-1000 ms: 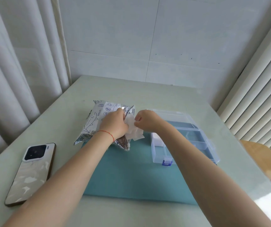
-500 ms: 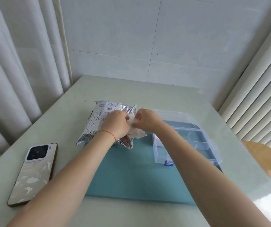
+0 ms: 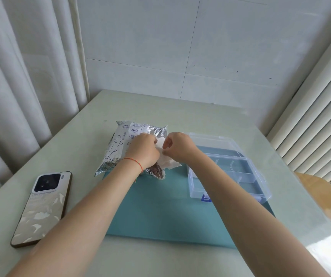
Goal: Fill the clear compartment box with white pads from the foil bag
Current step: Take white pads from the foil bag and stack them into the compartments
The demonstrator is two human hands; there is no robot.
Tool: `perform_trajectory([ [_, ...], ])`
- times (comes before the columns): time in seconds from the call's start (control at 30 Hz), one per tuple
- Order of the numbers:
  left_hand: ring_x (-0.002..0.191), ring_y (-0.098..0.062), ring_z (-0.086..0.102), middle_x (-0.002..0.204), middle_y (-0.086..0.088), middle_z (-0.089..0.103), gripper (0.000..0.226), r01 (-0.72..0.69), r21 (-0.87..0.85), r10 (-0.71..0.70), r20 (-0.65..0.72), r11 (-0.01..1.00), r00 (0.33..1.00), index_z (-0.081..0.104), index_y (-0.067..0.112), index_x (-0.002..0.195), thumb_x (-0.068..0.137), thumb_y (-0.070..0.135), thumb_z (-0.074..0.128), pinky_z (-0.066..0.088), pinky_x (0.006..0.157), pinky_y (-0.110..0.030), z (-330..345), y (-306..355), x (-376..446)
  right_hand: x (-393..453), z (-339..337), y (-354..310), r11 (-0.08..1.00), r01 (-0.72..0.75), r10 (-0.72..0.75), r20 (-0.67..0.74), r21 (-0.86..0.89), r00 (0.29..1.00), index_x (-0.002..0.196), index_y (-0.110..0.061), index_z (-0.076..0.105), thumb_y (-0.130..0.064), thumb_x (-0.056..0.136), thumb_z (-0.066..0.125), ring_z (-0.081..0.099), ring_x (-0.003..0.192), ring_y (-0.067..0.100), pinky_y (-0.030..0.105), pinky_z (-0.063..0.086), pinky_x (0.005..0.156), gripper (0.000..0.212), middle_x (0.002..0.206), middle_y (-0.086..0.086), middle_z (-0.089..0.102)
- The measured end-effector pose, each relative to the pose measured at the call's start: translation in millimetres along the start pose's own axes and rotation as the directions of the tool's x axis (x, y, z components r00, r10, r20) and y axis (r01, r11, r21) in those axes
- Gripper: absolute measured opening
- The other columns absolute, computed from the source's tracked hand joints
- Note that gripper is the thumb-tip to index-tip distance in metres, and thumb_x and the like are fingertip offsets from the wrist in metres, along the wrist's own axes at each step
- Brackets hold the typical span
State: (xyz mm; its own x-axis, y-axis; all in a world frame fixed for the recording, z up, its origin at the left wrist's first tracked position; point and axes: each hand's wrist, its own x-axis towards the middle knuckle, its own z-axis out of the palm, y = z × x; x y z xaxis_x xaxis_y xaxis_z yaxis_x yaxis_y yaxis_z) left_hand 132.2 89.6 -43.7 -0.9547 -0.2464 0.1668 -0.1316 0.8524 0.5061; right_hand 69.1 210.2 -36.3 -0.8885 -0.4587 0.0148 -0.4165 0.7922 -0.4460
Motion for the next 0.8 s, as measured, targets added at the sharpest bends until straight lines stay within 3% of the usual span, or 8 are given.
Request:
perform_trajectory([
  [0.17, 0.091, -0.026, 0.051, 0.107, -0.012, 0.062, 0.024, -0.011, 0.006, 0.011, 0.004, 1.000, 1.000, 0.067, 0.013, 0.095, 0.082, 0.000, 0.052, 0.038, 0.072, -0.030, -2.4, -1.3, -0.9, -1.8, -3.0, -3.0, 1.000, -0.028, 0.027, 0.046, 0.014, 0.999, 0.088, -0.011, 0.064, -0.015, 0.081, 0.064, 0.051, 0.078, 0.018, 0.020, 0.033, 0.052, 0.007, 0.085, 0.001, 0.058],
  [0.3, 0.076, -0.029, 0.047, 0.080, -0.009, 0.053, 0.014, -0.013, 0.011, 0.013, 0.016, 1.000, 1.000, 0.058, 0.008, 0.072, 0.078, -0.002, 0.050, 0.030, 0.054, -0.031, -4.5, 0.8, -3.2, -4.5, -10.3, -3.7, 0.977, -0.105, 0.099, 0.041, 0.187, 0.994, 0.088, 0.009, 0.065, -0.013, 0.082, 0.062, 0.044, 0.067, 0.019, 0.027, 0.035, 0.058, 0.023, 0.074, 0.008, 0.051],
  [0.4, 0.074, -0.027, 0.041, 0.072, -0.005, 0.044, 0.017, -0.022, 0.011, 0.022, 0.032, 1.000, 0.999, 0.048, 0.012, 0.066, 0.078, 0.001, 0.051, 0.027, 0.053, -0.031, -6.3, 1.4, -2.9, -7.0, -23.3, -0.8, 0.871, -0.190, 0.199, 0.027, 0.453, 0.980, 0.083, -0.001, 0.061, -0.009, 0.085, 0.059, 0.055, 0.068, 0.023, 0.035, 0.054, 0.064, 0.009, 0.079, 0.011, 0.059],
  [0.47, 0.087, -0.028, 0.051, 0.091, -0.006, 0.055, 0.011, -0.036, 0.001, 0.036, 0.050, 0.999, 0.998, 0.061, 0.012, 0.085, 0.083, 0.007, 0.052, 0.038, 0.068, -0.030, -6.0, -0.7, -1.3, -10.0, -31.1, 3.9, 0.754, -0.194, 0.222, 0.035, 0.628, 0.975, 0.083, -0.005, 0.059, -0.006, 0.086, 0.058, 0.063, 0.072, 0.028, 0.040, 0.060, 0.074, 0.004, 0.084, 0.015, 0.063],
  [0.53, 0.104, -0.029, 0.056, 0.115, -0.009, 0.059, 0.030, -0.023, -0.010, 0.024, 0.059, 1.000, 0.998, 0.066, 0.013, 0.113, 0.087, 0.013, 0.051, 0.038, 0.078, -0.029, -4.8, -1.8, 0.4, -14.2, -39.2, 8.7, 0.656, -0.155, 0.209, 0.020, 0.739, 0.978, 0.081, -0.006, 0.057, -0.003, 0.087, 0.058, 0.063, 0.070, 0.028, 0.037, 0.059, 0.068, 0.007, 0.082, 0.015, 0.062],
  [0.63, 0.091, -0.032, 0.056, 0.094, -0.010, 0.058, 0.023, -0.039, -0.033, 0.036, -0.083, 0.999, 0.996, 0.064, 0.015, 0.082, 0.091, 0.018, 0.043, 0.034, 0.068, -0.032, -7.2, 2.0, 1.0, -22.5, -51.1, 14.6, 0.578, -0.091, 0.177, -0.016, 0.811, 0.984, 0.079, -0.007, 0.056, -0.002, 0.089, 0.057, 0.057, 0.067, 0.025, 0.030, 0.052, 0.058, 0.011, 0.080, 0.013, 0.058],
  [0.73, 0.069, -0.032, 0.054, 0.070, -0.011, 0.054, 0.036, 0.000, -0.325, -0.047, -0.137, 0.946, 0.989, 0.050, 0.009, 0.065, 0.091, 0.032, 0.046, 0.041, 0.058, -0.035, -13.2, 14.5, 3.0, -28.4, -59.5, 21.3, 0.506, -0.050, 0.134, -0.021, 0.861, 0.991, 0.081, -0.008, 0.056, -0.004, 0.090, 0.059, 0.055, 0.069, 0.026, 0.030, 0.049, 0.058, 0.010, 0.082, 0.014, 0.057],
  [0.8, 0.064, -0.026, 0.064, 0.076, -0.009, 0.064, 0.038, 0.075, -0.686, -0.076, 0.028, 0.723, 0.997, 0.060, 0.008, 0.073, 0.091, 0.042, 0.057, 0.052, 0.056, -0.033, -19.3, 27.1, 1.2, -31.9, -61.9, 23.6, 0.485, -0.030, 0.115, -0.029, 0.874, 0.993, 0.081, -0.007, 0.056, -0.005, 0.090, 0.060, 0.055, 0.066, 0.025, 0.029, 0.048, 0.055, 0.010, 0.081, 0.015, 0.057],
])
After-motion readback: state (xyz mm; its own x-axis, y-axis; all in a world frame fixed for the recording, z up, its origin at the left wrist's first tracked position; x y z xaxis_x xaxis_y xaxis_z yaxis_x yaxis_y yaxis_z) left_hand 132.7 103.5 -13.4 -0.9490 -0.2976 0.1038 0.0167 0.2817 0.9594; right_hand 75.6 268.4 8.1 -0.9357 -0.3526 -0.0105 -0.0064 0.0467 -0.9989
